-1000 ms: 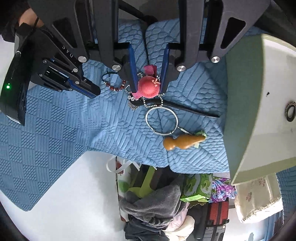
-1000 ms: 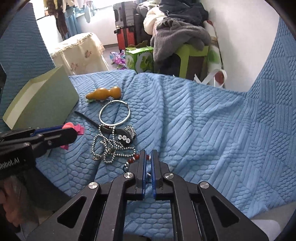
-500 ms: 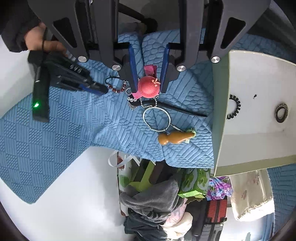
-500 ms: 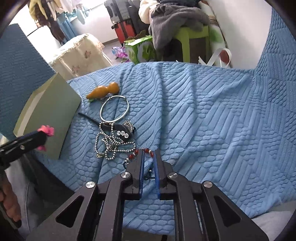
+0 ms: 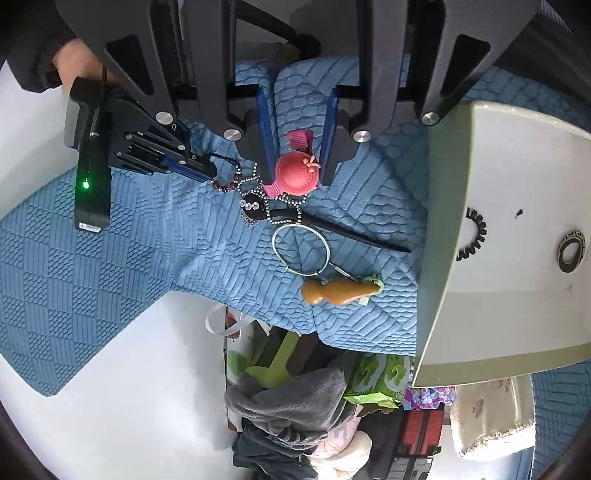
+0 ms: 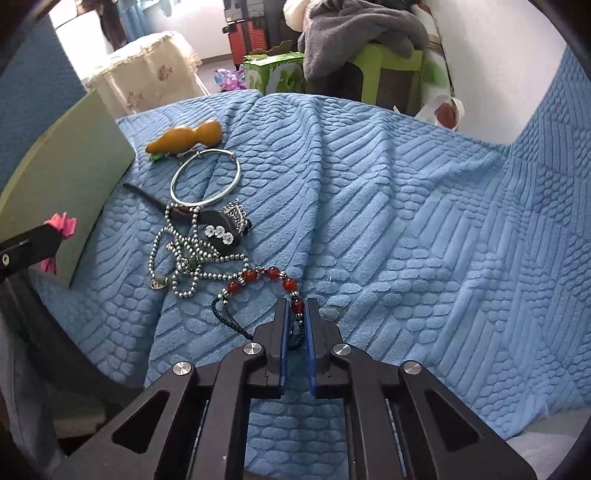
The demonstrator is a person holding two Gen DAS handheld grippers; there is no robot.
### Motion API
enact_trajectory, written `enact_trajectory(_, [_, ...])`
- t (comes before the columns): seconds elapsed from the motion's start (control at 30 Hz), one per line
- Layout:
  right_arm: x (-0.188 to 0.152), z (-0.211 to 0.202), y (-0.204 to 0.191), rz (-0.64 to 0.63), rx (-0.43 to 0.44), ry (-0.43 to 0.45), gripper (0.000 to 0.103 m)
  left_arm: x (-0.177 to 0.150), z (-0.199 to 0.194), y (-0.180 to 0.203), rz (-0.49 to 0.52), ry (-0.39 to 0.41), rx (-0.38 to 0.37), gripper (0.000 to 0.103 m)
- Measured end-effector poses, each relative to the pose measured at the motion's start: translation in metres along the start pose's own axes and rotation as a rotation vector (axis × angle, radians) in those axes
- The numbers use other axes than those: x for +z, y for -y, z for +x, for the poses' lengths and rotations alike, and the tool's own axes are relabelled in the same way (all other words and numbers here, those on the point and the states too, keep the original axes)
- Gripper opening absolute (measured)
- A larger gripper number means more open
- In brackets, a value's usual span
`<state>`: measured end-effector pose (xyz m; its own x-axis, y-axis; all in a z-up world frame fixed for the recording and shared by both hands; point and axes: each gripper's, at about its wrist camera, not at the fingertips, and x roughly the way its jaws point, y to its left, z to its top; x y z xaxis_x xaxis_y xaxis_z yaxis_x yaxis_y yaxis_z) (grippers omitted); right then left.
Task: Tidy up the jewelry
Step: 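Lift and carry the pink doll with the left tool while the right carries the beaded bracelet to the box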
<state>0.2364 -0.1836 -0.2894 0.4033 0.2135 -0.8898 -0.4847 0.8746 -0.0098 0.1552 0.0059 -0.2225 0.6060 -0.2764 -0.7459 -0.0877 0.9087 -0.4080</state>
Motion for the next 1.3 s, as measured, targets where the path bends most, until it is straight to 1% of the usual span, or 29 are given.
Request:
enact_trajectory(0.1, [-0.001, -0.014, -0.001, -0.002, -0.009, 0.04, 0.005, 0.001, -0.006, 0.002, 0.009, 0.013, -0.002, 0.025])
enact_trajectory(0.27, [0.002, -0.038, 0.003, 0.039, 0.004, 0.093, 0.003, 0.002, -0.017, 0.005, 0.016, 0.026, -0.002, 0.025])
enact_trajectory(0.37, [0.002, -0.044, 0.005, 0.062, 0.011, 0.098, 0.003, 0.003, -0.021, 0.006, 0.023, 0.035, -0.002, 0.025])
enact_trajectory(0.47, [0.003, -0.04, 0.005, 0.069, 0.023, 0.087, 0.003, 0.003, -0.021, 0.006, 0.022, 0.032, -0.002, 0.025])
enact_trajectory(0.57, [0.005, -0.045, 0.003, 0.073, 0.037, 0.103, 0.003, 0.004, -0.022, 0.005, 0.02, 0.036, -0.005, 0.025])
enact_trajectory(0.7, [0.01, -0.059, 0.003, 0.09, 0.049, 0.128, 0.003, 0.008, -0.028, 0.005, 0.011, 0.038, -0.005, 0.025])
enact_trajectory(0.77, [0.014, -0.07, 0.001, 0.105, 0.057, 0.14, 0.003, 0.012, -0.034, 0.006, 0.021, 0.038, 0.007, 0.025])
enact_trajectory(0.87, [0.023, -0.087, -0.005, 0.104, 0.065, 0.161, 0.003, 0.022, -0.048, 0.009, 0.034, 0.052, 0.014, 0.025])
enact_trajectory(1.1, [0.058, -0.137, -0.032, 0.063, 0.098, 0.25, 0.003, 0.049, -0.085, 0.01, 0.062, 0.096, 0.044, 0.025])
enact_trajectory(1.3, [0.093, -0.175, -0.071, 0.008, 0.155, 0.332, 0.003, 0.072, -0.117, -0.002, 0.08, 0.144, 0.095, 0.025])
